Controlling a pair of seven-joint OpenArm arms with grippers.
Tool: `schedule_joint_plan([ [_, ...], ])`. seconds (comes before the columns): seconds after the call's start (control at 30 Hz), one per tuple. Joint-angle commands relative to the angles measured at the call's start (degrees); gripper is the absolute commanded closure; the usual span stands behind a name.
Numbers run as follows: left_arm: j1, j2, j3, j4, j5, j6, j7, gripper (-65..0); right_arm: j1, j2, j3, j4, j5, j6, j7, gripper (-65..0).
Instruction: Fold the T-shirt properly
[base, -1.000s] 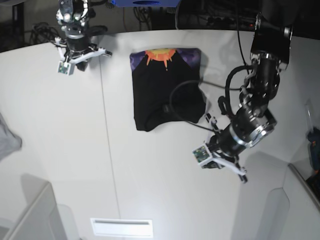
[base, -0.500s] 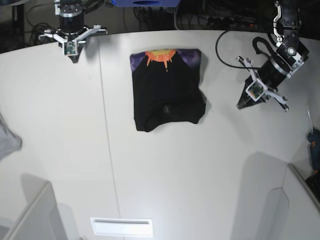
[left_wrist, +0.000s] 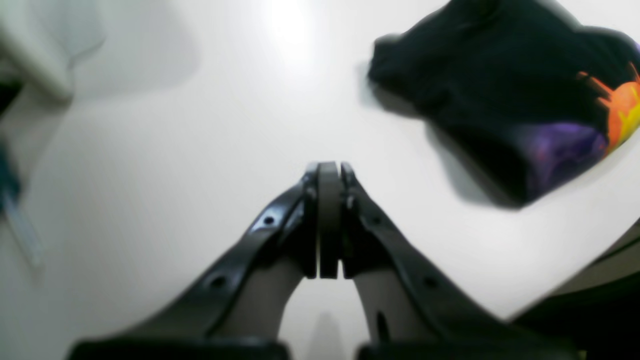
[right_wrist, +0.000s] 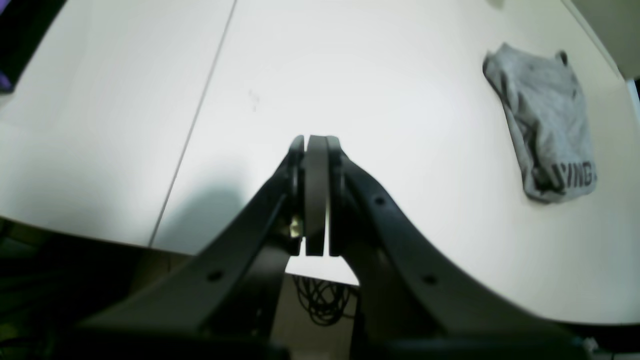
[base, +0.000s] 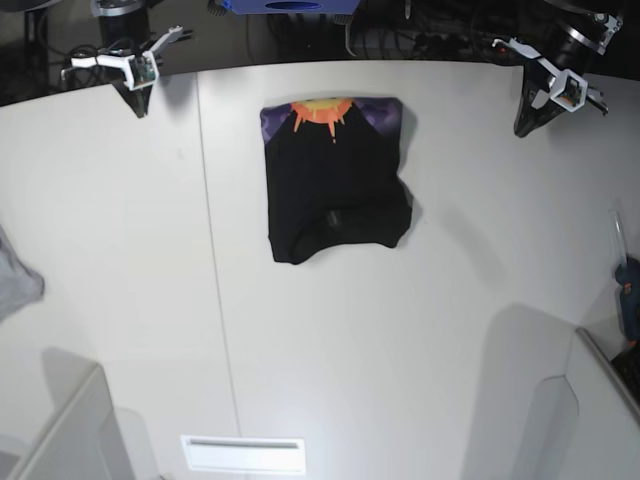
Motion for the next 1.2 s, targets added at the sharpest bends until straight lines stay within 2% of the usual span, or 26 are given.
schedule_joint_plan([
  [0.0,1.86,-0.59,-0.50,-0.89,-0.98,-0.23,-3.35,0.0,-1.48,1.12,0.14,1.00,-0.30,-0.22,1.51,0.0],
  [0.1,6.08,0.03,-0.67,-5.99,-0.98,-0.23,-9.51,0.0,-4.21,5.16,0.14,0.82,-0.39,-0.22,1.42,0.0],
  [0.2,9.16,1.00,-1.29,-11.09,-0.98,-0.23,-14.61,0.0,-6.23,7.80,0.14,0.56,-0.39,-0.22,0.89,0.0],
  [0.33,11.00,2.32,-1.29,-20.23,1.05,-0.23,-21.02,0.0,-8.16,11.67,0.23,0.56,-0.39,-0.22,-4.21,0.0],
  [0.53,10.83,5.57,-0.76,-37.20,10.63,-0.23,-34.39,0.0,-10.54,12.28,-0.91,0.38,-0.39,-0.22,-11.94,0.0],
  [0.6,9.77,6.45,-0.67,-42.30,12.74,-0.01,-37.20,0.0,-10.62,12.63,-3.28,-0.41,-0.39,-0.22,-13.61,0.0],
  [0.73,5.38,6.97,-0.67,-54.52,16.69,-0.01,-40.54,0.0,-9.83,15.53,-11.02,-4.80,-0.22,-0.22,-16.16,0.0],
  [0.9,-0.69,6.89,-0.67,-64.80,22.76,-0.01,-42.04,0.0,-5.17,14.92,-19.55,-13.86,-0.13,-0.22,-16.95,0.0],
  [1.0,-4.73,6.80,-0.76,-69.20,26.19,-0.01,-41.77,0.0,-1.83,12.10,-23.33,-19.40,0.84,-0.31,-16.95,0.0],
  [1.1,-9.39,6.71,-0.76,-75.00,29.18,-0.01,-41.68,0.0,1.33,9.82,-25.00,-25.11,6.90,-0.31,-16.95,0.0],
  [1.17,-12.73,6.54,-0.76,-79.57,31.38,-0.01,-41.68,0.0,3.62,9.73,-27.46,-28.54,12.18,-0.31,-16.95,0.0],
])
